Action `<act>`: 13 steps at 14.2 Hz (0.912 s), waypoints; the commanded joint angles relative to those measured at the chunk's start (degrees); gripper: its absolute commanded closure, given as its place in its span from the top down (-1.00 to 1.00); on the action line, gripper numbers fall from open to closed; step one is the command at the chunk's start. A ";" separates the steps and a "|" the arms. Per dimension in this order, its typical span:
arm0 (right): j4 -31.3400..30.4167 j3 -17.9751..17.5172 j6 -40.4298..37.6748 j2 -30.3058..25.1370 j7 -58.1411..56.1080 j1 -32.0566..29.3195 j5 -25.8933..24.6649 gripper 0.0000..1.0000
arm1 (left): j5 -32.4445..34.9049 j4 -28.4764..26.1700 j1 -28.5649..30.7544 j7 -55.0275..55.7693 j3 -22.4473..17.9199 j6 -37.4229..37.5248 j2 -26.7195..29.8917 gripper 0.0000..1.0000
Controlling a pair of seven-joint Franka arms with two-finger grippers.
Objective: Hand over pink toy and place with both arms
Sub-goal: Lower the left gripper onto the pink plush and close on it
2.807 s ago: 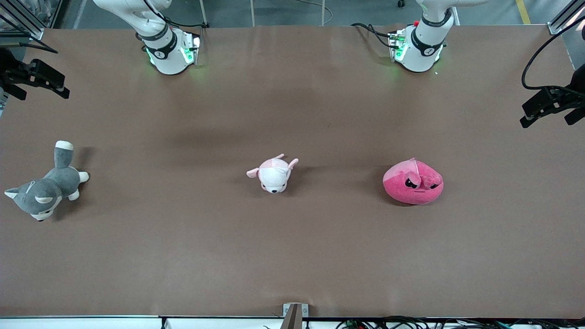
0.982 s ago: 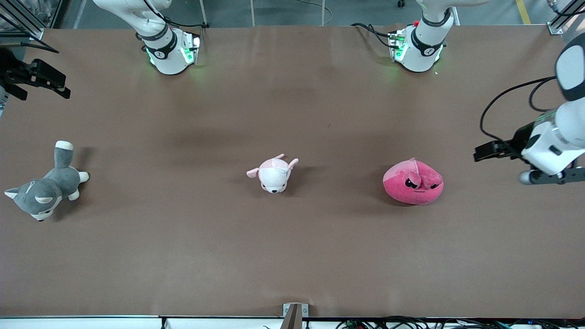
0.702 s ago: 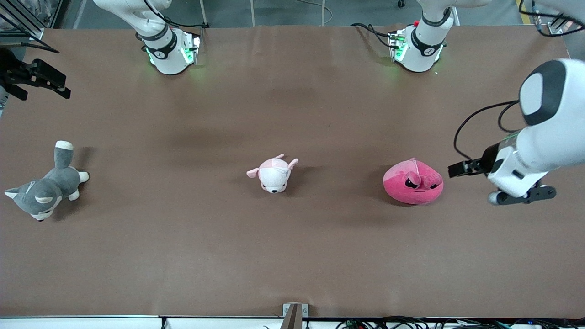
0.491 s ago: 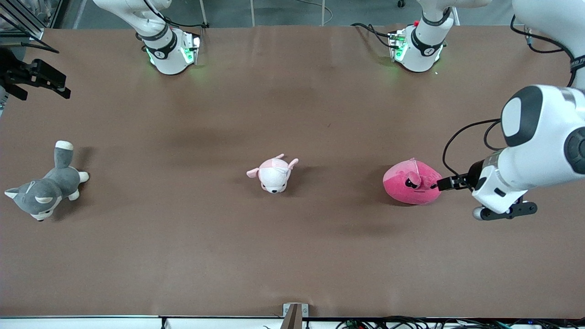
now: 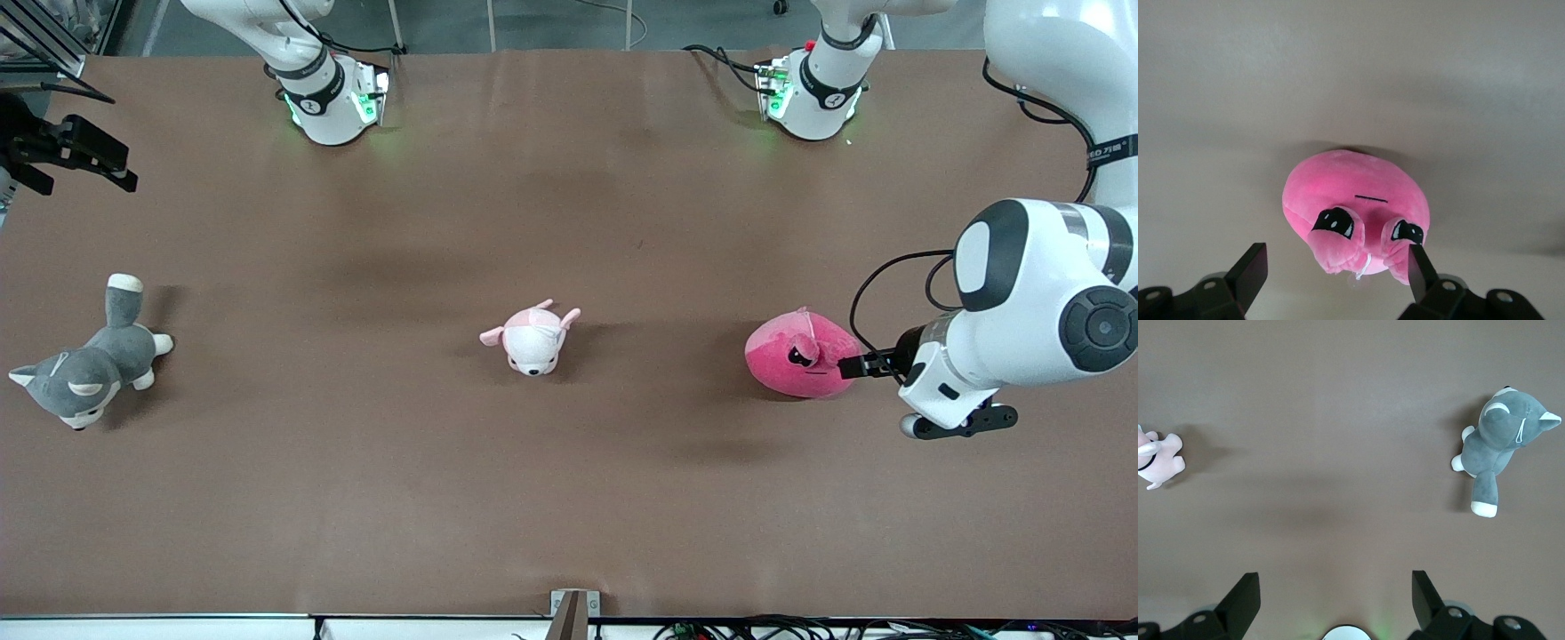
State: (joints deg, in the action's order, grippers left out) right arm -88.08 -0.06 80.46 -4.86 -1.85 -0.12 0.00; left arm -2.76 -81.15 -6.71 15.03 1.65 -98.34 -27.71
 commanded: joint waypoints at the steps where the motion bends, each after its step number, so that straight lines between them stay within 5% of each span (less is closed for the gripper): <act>1: -1.92 0.06 0.75 -1.91 0.00 0.38 -0.97 1.00 | -0.32 -2.52 0.38 -0.17 -0.15 0.34 0.20 0.86; 10: -1.92 0.15 0.75 -1.91 0.00 0.38 -1.06 1.00 | -0.32 -5.25 0.38 -0.26 -0.15 -0.27 -2.87 0.76; 13: -1.92 0.15 0.75 -1.91 0.00 0.38 -1.06 1.00 | -0.32 -5.34 0.73 -0.88 -0.06 -0.27 -2.78 0.28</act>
State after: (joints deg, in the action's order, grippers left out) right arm -88.08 -0.06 80.46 -4.86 -1.85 -0.12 0.00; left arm -2.76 -85.83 -6.31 14.92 1.61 -98.39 -31.35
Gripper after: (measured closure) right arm 0.000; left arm 0.251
